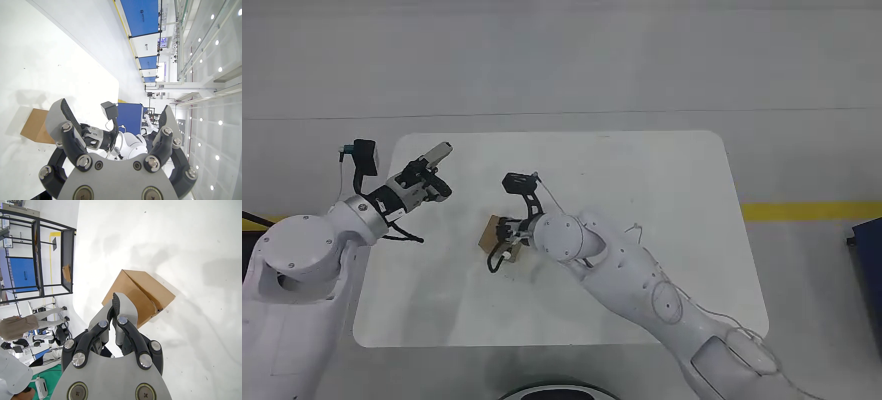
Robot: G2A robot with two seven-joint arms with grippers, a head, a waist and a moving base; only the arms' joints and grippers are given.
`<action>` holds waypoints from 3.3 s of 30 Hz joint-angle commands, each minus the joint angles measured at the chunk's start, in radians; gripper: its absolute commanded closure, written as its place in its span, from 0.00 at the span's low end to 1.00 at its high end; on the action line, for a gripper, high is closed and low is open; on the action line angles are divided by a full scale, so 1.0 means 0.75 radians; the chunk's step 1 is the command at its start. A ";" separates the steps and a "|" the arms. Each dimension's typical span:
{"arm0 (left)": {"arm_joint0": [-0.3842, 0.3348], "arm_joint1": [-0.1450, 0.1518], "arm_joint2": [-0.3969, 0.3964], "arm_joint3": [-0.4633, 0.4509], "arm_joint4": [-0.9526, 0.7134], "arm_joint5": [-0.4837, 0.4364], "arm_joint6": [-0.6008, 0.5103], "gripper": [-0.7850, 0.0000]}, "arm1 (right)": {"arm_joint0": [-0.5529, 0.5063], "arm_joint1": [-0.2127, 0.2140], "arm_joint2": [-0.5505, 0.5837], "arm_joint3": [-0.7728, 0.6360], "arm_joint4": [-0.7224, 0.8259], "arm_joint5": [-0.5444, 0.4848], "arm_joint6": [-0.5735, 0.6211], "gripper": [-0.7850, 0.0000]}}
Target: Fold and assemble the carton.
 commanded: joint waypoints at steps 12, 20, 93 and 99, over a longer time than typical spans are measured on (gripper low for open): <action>0.000 0.000 0.000 0.000 0.000 0.000 0.000 0.00 | -0.020 -0.005 0.010 -0.058 -0.050 0.038 -0.001 1.00; 0.000 0.000 0.000 0.000 0.000 0.000 0.000 0.00 | -0.011 -0.009 -0.002 -0.020 -0.087 0.080 0.061 1.00; 0.000 0.000 0.000 0.000 0.000 0.000 0.000 0.00 | -0.684 0.162 0.748 -0.607 0.013 -0.591 -0.071 1.00; 0.000 0.000 0.000 0.000 0.000 0.000 0.000 0.00 | -0.691 0.167 0.787 -0.612 0.056 -0.582 -0.063 0.93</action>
